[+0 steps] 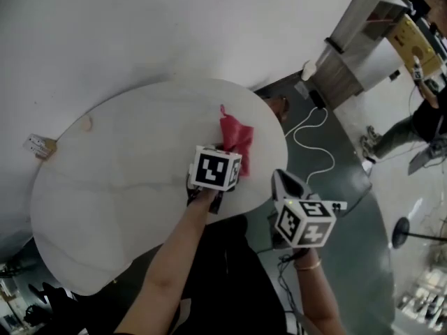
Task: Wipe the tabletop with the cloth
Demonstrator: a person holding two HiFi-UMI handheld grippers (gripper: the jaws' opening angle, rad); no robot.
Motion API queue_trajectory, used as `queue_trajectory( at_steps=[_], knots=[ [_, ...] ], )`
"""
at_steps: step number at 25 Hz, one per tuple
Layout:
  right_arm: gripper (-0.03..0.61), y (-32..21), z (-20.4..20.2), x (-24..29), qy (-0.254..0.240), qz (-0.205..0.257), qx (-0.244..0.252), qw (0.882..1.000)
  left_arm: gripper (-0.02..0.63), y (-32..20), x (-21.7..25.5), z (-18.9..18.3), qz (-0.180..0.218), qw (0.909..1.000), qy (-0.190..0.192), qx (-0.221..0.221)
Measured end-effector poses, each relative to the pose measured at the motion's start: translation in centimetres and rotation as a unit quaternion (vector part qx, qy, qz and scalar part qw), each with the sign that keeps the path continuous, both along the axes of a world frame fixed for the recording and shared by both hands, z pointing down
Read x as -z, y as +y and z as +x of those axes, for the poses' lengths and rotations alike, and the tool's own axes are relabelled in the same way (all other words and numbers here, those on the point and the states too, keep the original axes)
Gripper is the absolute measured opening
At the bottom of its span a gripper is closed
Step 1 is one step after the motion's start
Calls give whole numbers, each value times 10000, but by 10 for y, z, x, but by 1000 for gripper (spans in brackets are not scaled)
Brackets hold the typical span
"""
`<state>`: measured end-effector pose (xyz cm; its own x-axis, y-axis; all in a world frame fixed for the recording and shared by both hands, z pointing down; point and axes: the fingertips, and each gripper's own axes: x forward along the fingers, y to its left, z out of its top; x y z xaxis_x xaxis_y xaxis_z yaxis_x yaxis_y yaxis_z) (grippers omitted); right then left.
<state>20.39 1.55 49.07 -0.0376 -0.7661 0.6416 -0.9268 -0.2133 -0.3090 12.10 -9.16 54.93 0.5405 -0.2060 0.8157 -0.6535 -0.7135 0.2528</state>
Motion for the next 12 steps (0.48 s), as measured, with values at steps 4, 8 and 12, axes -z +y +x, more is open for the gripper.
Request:
queue_trajectory(
  at_steps=[4,8,12],
  knots=[
    [3,-19,-31,-1,-32,-36,492,9988,46,-25,6,-59,248,9981,1,564],
    [3,-36,-60,-4,-47,-91,927,9956,46,-42,6,-128,379,9929,-210,1109],
    [3,-46,-86,-5,-36,-110,1259,9920,46,-47,6,-179,409,9869,-319,1528]
  ],
)
